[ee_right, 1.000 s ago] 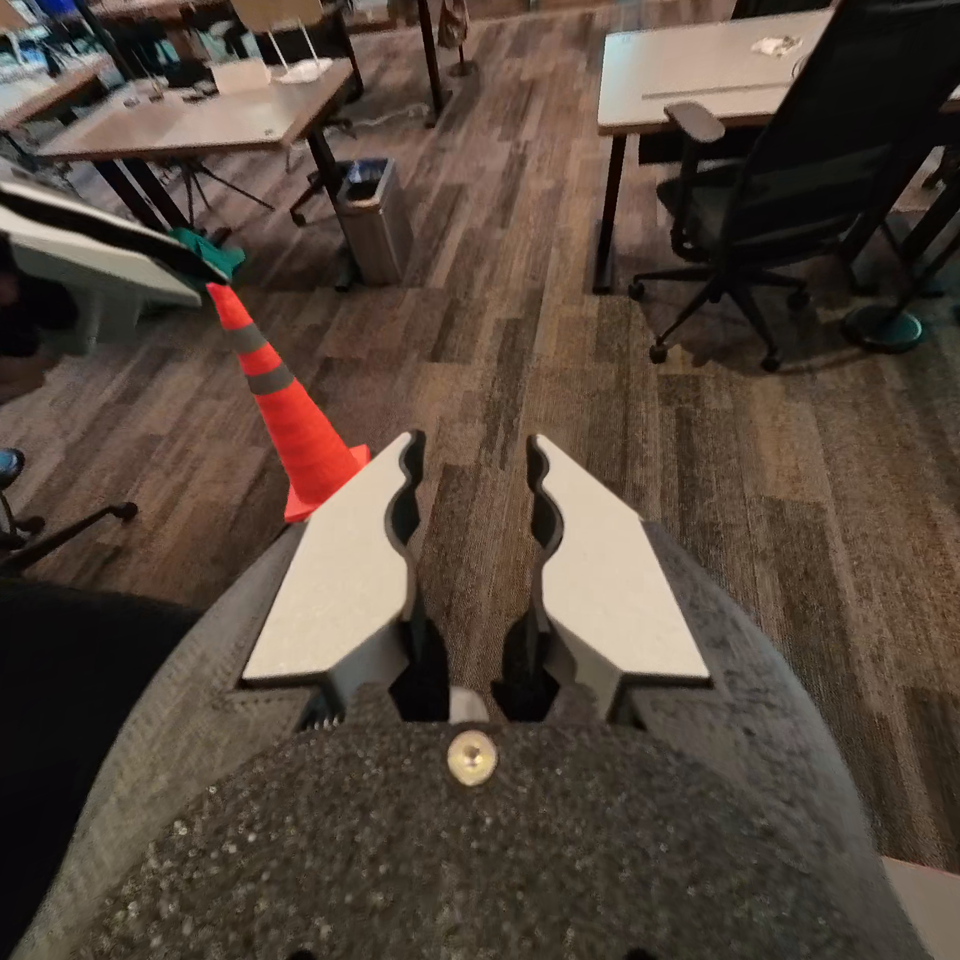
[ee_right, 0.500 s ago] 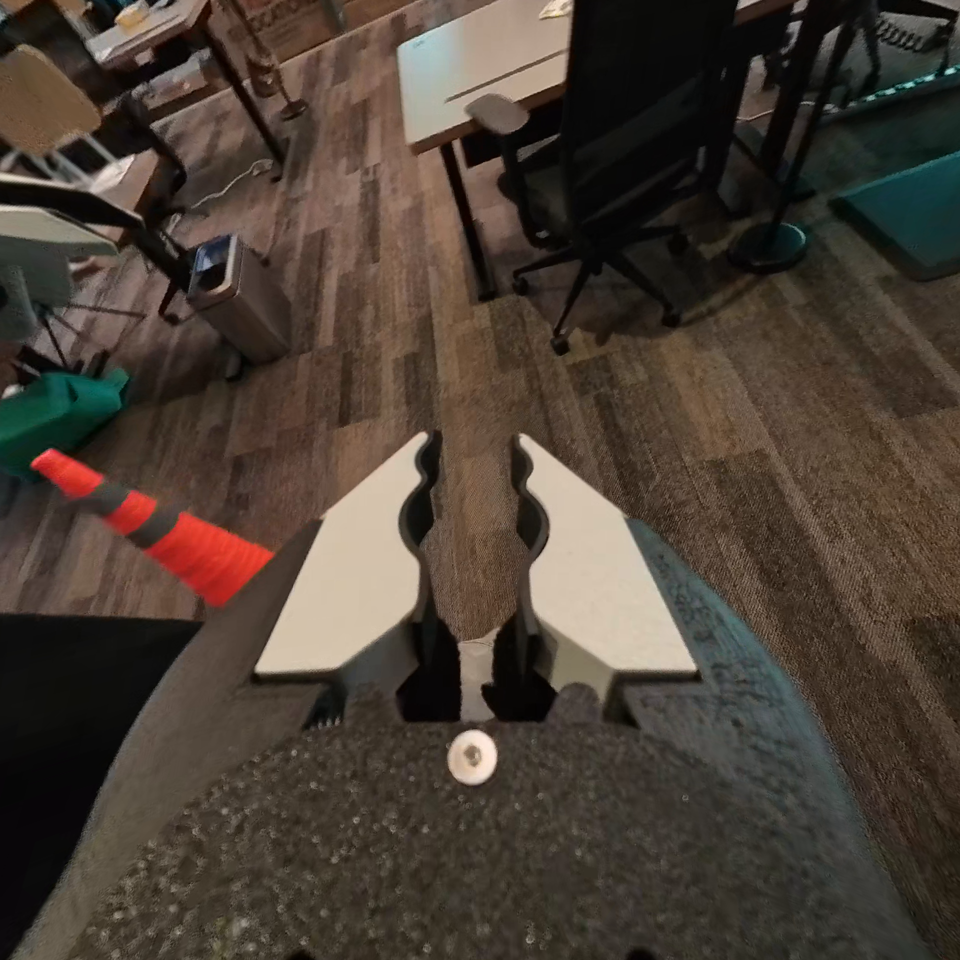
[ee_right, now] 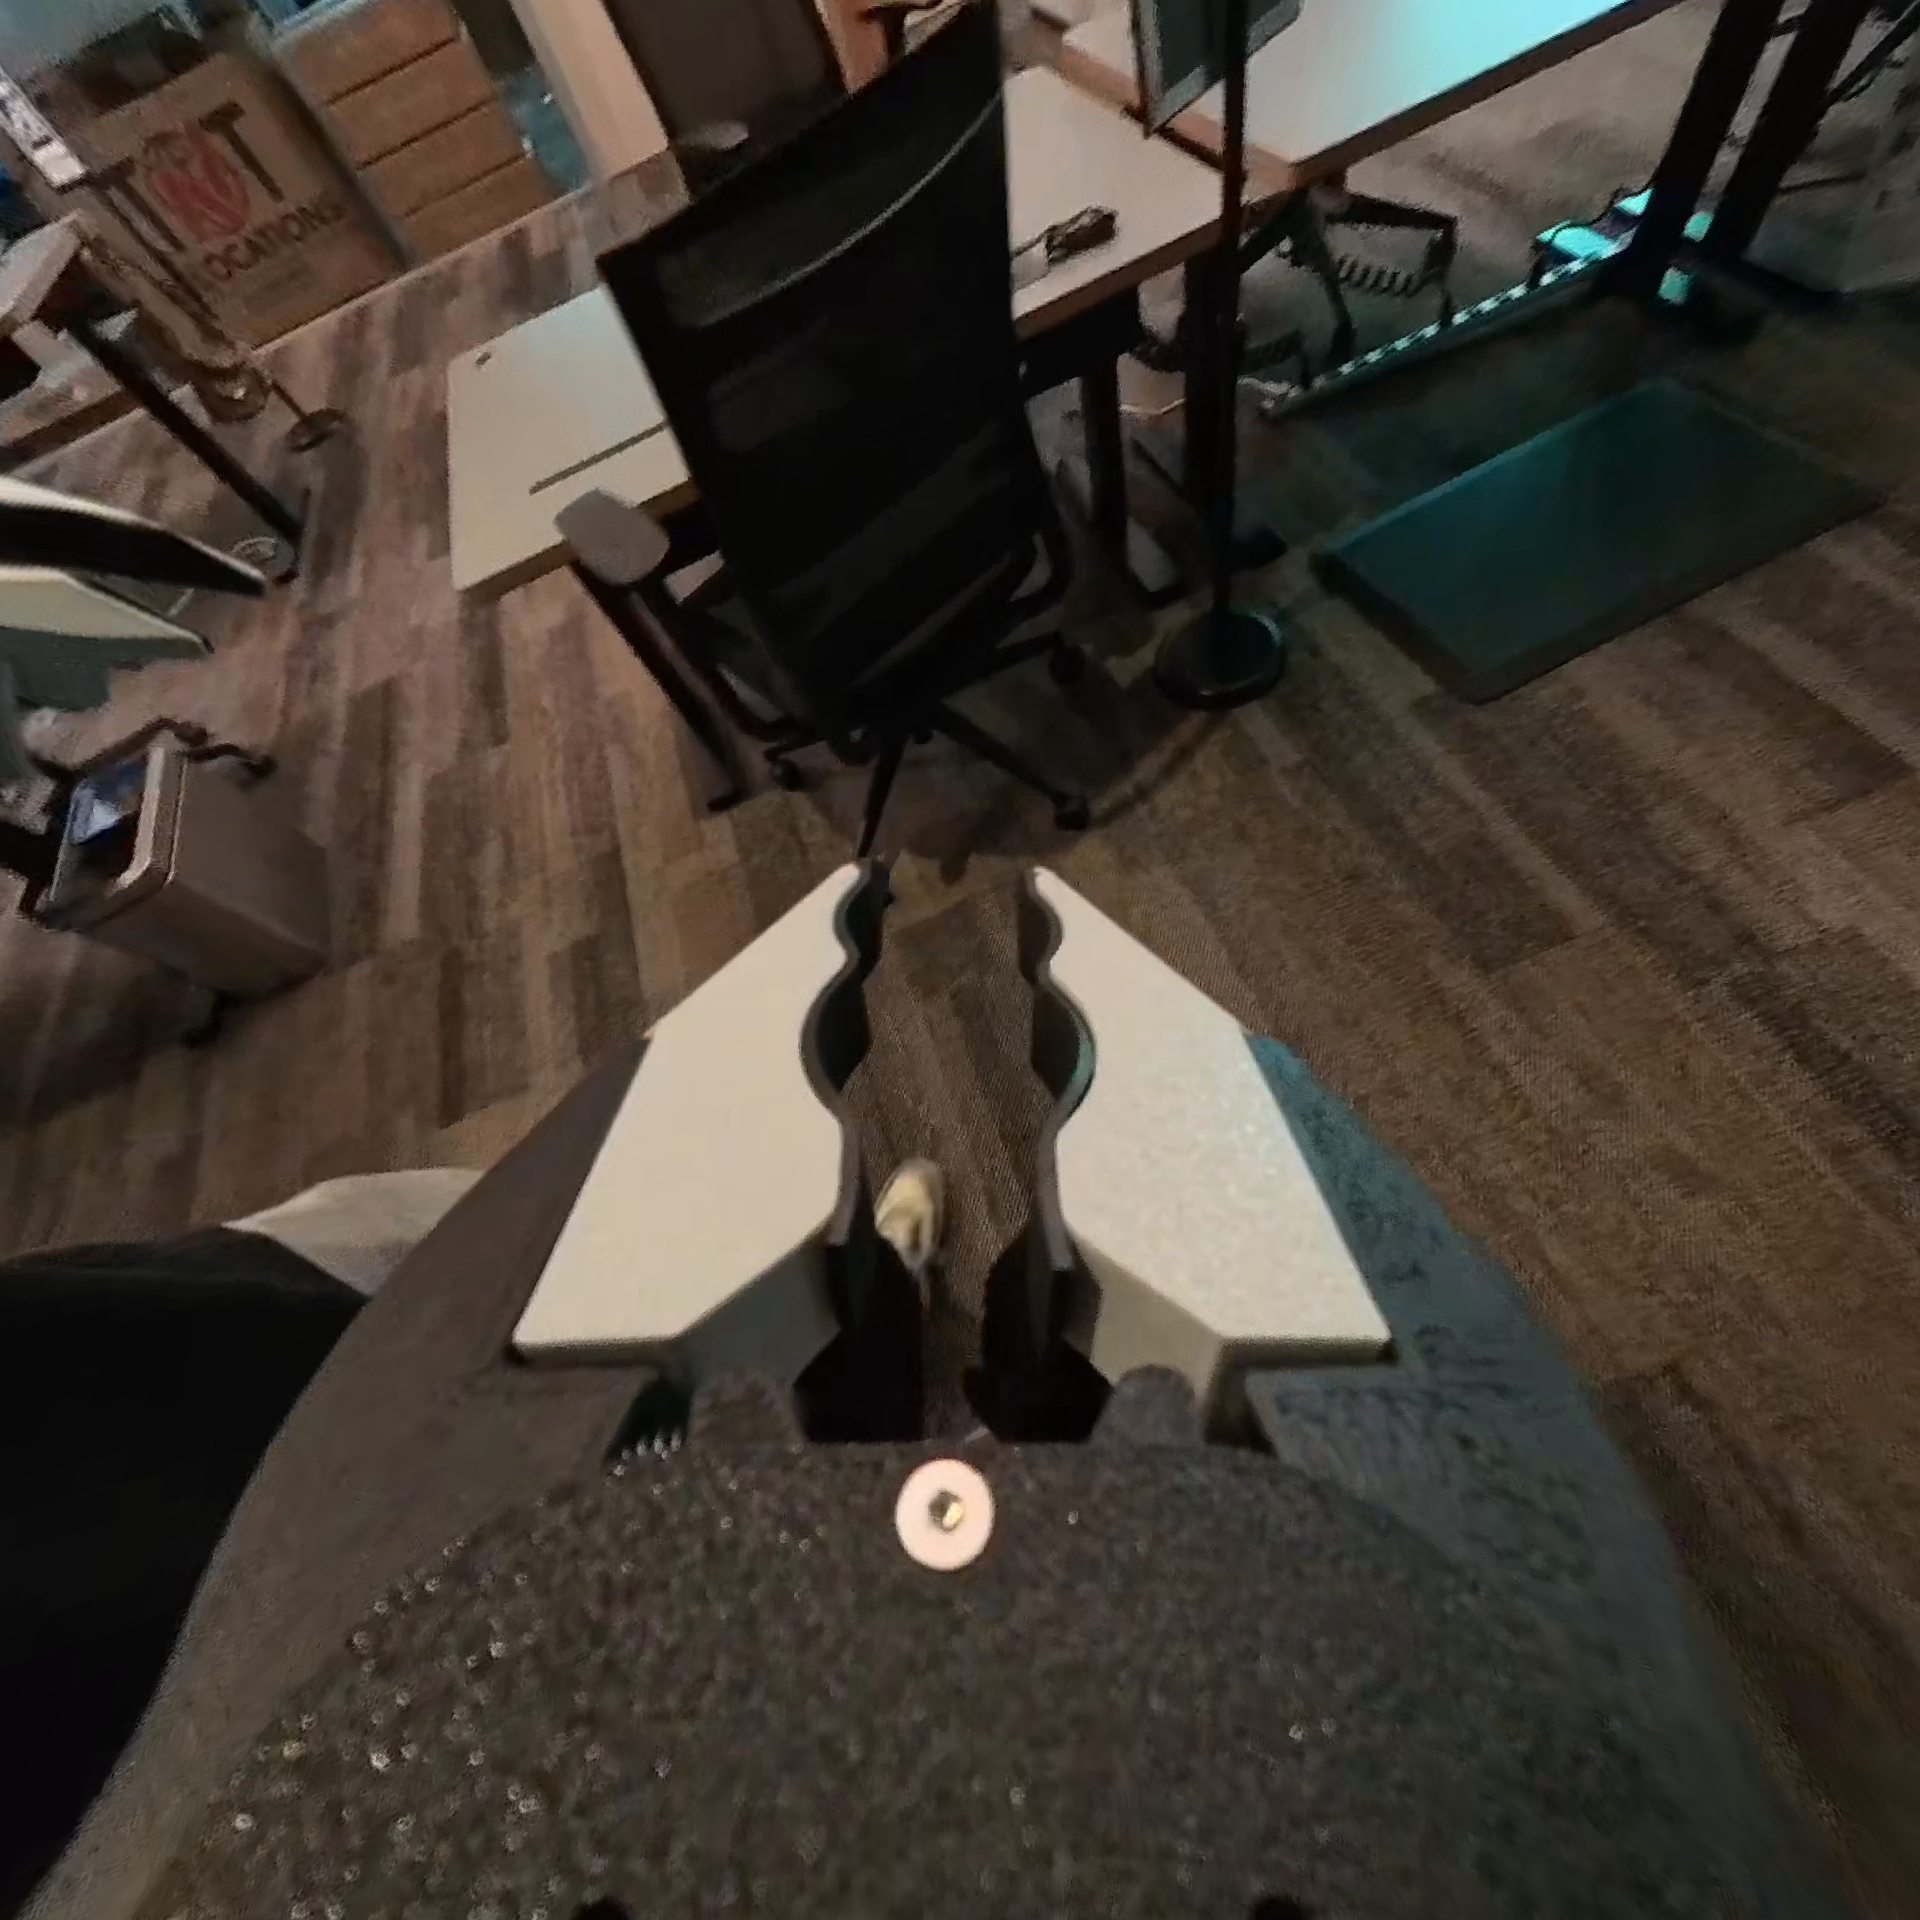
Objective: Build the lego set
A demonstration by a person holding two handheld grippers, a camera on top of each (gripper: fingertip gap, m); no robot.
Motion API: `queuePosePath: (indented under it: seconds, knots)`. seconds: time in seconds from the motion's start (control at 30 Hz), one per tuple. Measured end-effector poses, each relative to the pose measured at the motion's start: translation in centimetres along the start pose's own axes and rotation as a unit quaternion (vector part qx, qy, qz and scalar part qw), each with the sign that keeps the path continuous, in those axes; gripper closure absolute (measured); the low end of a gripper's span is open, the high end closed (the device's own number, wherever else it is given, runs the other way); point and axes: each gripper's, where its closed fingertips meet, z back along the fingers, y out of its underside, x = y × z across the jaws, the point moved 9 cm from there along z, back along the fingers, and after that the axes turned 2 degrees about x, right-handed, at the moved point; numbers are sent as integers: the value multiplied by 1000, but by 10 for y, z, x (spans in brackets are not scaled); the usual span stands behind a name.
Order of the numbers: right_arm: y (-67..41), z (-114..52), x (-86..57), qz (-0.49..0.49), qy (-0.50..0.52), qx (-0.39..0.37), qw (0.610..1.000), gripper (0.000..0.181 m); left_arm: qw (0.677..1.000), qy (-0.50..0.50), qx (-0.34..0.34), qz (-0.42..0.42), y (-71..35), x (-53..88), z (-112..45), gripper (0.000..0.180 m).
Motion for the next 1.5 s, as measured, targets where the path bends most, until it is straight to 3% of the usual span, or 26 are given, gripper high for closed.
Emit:
queuePosePath:
  seconds: [0.37, 0.5, 0.7, 1.07, 1.2, 1.3, 1.5]
  knots:
    - [-138, -200, -99, -90, 52, -3, 995, 156, 998, 47, -8, -33, -160, 229, -141, 148]
    - [-195, -243, -132, -62, 87, -1, 994, 156, 996, 65, 0, -58, -223, 300, -188, 149]
    - [-241, -292, -215, -98, 131, -2, 987, 156, 994, 76, 9, -84, -302, 382, -281, 152]
    - [-332, -398, -475, -136, 166, -6, 977, 155, 990, 106, 27, -89, -481, 456, -544, 155]
    - [-393, -414, -572, -147, 161, -40, 975, 154, 987, 126, 26, -92, -566, 461, -626, 156]
    - [-436, -431, -639, -134, 160, -15, 978, 155, 986, 133, 29, -93, -614, 470, -681, 156]
    - [-502, -471, -761, -120, 190, -40, 973, 155, 982, 156, 44, -100, -695, 498, -818, 156]
